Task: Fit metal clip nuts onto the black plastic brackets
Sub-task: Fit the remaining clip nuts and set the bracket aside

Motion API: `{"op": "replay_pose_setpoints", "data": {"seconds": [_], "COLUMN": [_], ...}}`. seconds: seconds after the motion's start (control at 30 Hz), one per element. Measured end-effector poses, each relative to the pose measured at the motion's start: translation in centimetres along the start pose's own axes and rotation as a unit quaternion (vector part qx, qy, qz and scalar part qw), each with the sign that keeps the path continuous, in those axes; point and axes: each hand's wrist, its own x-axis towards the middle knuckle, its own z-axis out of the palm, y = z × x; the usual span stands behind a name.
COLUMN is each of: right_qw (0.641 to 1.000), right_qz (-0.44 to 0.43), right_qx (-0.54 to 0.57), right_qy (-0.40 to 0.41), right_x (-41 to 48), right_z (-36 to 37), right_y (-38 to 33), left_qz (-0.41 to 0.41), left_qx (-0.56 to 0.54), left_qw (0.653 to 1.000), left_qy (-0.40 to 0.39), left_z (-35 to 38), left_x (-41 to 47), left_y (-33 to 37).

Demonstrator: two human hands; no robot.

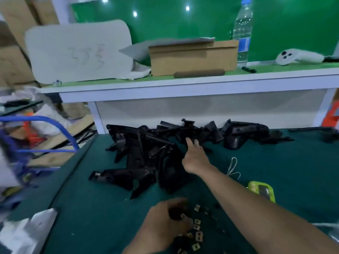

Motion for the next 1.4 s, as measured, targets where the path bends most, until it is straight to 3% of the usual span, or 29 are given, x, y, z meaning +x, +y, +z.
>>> {"op": "replay_pose_setpoints", "data": {"seconds": [0.1, 0.23, 0.33, 0.43, 0.5, 0.6, 0.67, 0.73, 0.83, 0.9, 0.97, 1.03, 1.1, 1.23, 1.3, 1.4], "right_qw": [0.992, 0.976, 0.971, 0.969, 0.96, 0.908, 0.869, 0.853, 0.813, 0.793, 0.786, 0.797, 0.848, 0.982, 0.982, 0.971], "right_qz": [0.001, -0.023, -0.063, -0.046, -0.02, 0.033, 0.044, 0.061, 0.095, 0.107, 0.122, 0.118, 0.083, -0.03, -0.103, -0.155], "right_qx": [-0.125, -0.217, -0.205, -0.128, -0.005, 0.207, 0.284, 0.359, 0.539, 0.589, 0.599, 0.588, 0.521, 0.169, -0.017, -0.051], "right_qy": [0.03, 0.014, 0.11, 0.209, 0.278, 0.362, 0.402, 0.373, 0.2, 0.113, 0.091, 0.075, 0.055, 0.078, 0.157, 0.176], "right_x": [2.2, 3.5, 2.5, 1.2, 0.1, -3.3, -6.6, -10.0, -14.3, -16.5, -18.0, -18.5, -18.8, -19.6, -20.2, -20.7], "right_z": [-0.1, -0.4, -0.2, -1.5, -3.3, -6.0, -6.7, -6.3, -4.5, -3.7, -3.3, -3.2, -3.3, -2.2, -1.1, 0.6], "right_y": [0.0, 1.1, 1.5, 1.7, 1.8, 2.1, 2.6, 3.3, 5.4, 7.0, 8.4, 9.2, 9.6, 8.7, 7.6, 5.9], "left_qz": [0.043, 0.04, 0.023, 0.016, 0.021, 0.022, 0.012, -0.004, -0.021, -0.025, -0.03, -0.036, -0.037, -0.009, -0.008, -0.01], "left_qx": [0.121, 0.059, 0.043, 0.033, 0.026, -0.003, -0.042, -0.073, -0.116, -0.181, -0.295, -0.363, -0.346, -0.241, -0.216, -0.208], "left_qw": [0.992, 0.997, 0.996, 0.992, 0.989, 0.981, 0.979, 0.98, 0.975, 0.959, 0.93, 0.909, 0.92, 0.957, 0.96, 0.954], "left_qy": [0.0, 0.041, 0.077, 0.12, 0.145, 0.195, 0.201, 0.187, 0.187, 0.218, 0.217, 0.2, 0.179, 0.162, 0.18, 0.215], "left_z": [0.9, 1.1, 1.0, 1.1, 1.2, 1.3, 1.3, 1.0, 0.9, 1.1, 1.4, 1.5, 1.9, 3.0, 3.3, 3.3], "left_x": [0.5, 0.4, 0.3, 0.2, 0.1, -0.3, -0.4, -0.6, -0.6, -0.6, -0.6, -0.6, -0.6, -1.2, -1.3, -1.2], "left_y": [0.0, -0.1, -0.3, -0.2, 0.0, 0.4, 0.5, 0.5, 0.4, 0.4, 0.5, 0.4, 0.3, 0.5, 0.6, 0.7]}}
